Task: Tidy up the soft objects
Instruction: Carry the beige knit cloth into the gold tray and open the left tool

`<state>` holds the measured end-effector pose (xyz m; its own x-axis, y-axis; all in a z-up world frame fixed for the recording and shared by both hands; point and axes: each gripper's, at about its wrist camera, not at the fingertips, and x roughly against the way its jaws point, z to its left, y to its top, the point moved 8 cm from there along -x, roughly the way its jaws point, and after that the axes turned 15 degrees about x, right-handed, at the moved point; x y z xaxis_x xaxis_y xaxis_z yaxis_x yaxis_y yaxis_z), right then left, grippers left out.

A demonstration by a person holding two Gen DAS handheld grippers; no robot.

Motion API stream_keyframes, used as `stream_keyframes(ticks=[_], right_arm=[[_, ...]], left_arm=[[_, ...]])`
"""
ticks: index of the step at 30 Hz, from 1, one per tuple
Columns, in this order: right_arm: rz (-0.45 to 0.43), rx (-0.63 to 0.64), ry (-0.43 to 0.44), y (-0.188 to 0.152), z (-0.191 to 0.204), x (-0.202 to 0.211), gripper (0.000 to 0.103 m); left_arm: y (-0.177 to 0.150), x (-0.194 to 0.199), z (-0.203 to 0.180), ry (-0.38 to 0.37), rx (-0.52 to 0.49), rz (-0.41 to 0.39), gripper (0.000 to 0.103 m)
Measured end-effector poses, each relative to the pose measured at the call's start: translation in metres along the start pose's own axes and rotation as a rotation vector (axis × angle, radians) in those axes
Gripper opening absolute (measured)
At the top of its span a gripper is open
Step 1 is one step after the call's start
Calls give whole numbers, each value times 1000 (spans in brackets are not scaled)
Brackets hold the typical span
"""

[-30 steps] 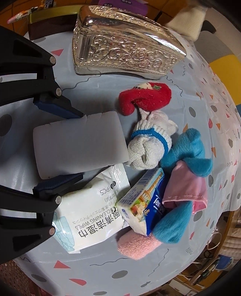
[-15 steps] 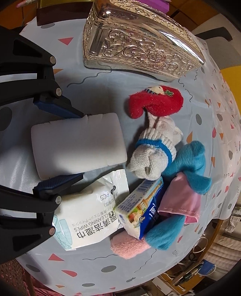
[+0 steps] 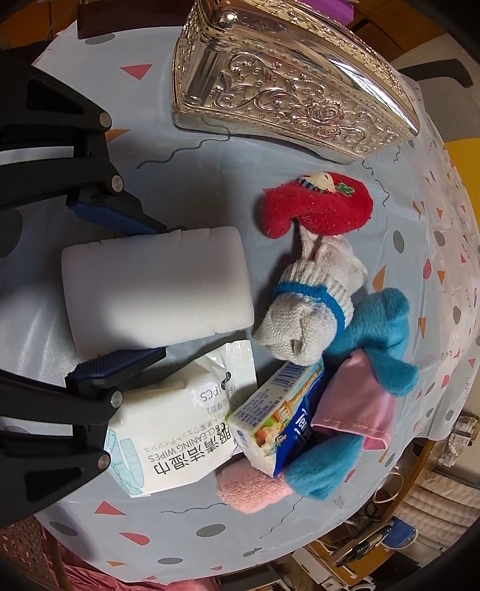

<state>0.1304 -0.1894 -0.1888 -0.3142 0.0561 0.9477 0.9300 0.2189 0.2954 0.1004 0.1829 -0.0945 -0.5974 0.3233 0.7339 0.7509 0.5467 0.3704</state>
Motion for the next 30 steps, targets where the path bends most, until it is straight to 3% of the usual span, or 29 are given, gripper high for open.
stream_keyframes(ticks=[5,7,9,13,20,24,30], right_arm=[[-7,-2,-9,-2,0,1,59],[-8,0,-11,-4,-3,-1,59],[-11,-5,-10,-4,-3,-1,59],[-15,-2,-15,-6,-7,-1,59],[-24,-3,-16,-5,-10,0,58],[-40,-29,-2,-8,-12,5,56],[-141,-85,87,-10,-10,27,56]], left_arm=[[18,-19,-9,20,-17,-14,49],[25,-26,-10,24,8,-21,66],[30,-28,-9,34,-3,-36,69],[32,-22,0,74,9,-78,88],[22,-6,23,116,51,-134,90],[15,10,25,150,16,-190,91],[13,30,28,157,0,-233,92]])
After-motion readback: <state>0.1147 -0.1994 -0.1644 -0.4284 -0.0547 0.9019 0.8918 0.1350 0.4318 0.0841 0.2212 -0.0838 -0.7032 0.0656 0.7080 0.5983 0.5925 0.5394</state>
